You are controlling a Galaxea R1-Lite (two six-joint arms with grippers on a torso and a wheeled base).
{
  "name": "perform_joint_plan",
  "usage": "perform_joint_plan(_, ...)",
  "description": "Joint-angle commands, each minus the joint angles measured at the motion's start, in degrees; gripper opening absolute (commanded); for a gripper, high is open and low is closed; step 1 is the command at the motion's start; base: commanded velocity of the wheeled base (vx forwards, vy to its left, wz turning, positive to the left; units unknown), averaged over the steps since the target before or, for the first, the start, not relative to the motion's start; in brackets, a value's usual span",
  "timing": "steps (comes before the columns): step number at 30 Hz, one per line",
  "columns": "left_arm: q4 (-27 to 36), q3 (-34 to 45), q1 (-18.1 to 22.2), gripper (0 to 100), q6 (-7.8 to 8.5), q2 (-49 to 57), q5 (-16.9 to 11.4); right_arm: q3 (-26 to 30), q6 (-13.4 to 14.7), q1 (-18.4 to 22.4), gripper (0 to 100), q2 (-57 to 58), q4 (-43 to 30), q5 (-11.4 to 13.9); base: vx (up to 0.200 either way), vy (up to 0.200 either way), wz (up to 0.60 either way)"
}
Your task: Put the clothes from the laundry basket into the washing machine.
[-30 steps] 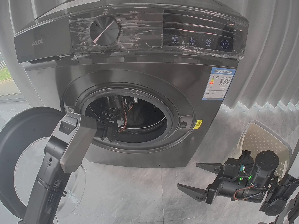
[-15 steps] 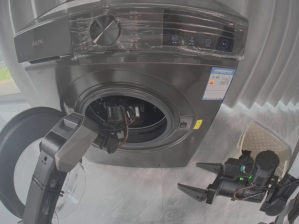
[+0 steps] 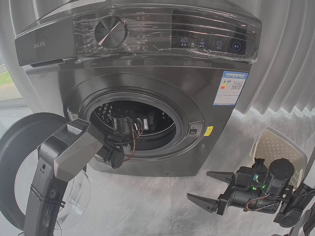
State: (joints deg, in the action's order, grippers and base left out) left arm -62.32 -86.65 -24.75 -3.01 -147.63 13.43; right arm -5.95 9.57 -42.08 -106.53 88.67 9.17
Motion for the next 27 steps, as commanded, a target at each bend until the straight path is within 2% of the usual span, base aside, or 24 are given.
perform_joint_plan(1, -1.9, 5.4, -0.8, 100, 0.11, 2.2, -0.1, 0.1, 0.0, 0.1, 100, 0.1, 0.0, 0.1, 0.000, 0.000, 0.00)
perform_joint_plan(14, -8.6, 24.2, -5.4, 100, -0.33, 9.3, -0.3, 0.4, 0.0, 0.2, 100, 0.4, 0.0, 0.1, 0.000, 0.000, 0.00)
perform_joint_plan(15, -10.4, 29.5, -6.9, 100, -0.33, 11.0, -0.3, 0.5, 0.0, 0.2, 100, 0.4, 0.0, 0.0, 0.000, 0.000, 0.00)
perform_joint_plan(22, -18.9, 47.7, -10.8, 100, -0.24, 17.8, -0.3, 0.5, 0.0, 0.1, 100, 0.4, 0.0, 0.1, 0.000, 0.000, 0.00)
perform_joint_plan(26, -23.3, 54.7, -12.3, 100, -0.33, 21.8, -0.3, 0.5, 0.0, 0.1, 100, 0.4, 0.0, 0.0, 0.000, 0.000, 0.00)
perform_joint_plan(27, -26.2, 57.9, -12.9, 100, -0.42, 24.1, -0.3, 0.5, 0.0, 0.0, 100, 0.4, 0.0, 0.0, 0.000, 0.000, 0.00)
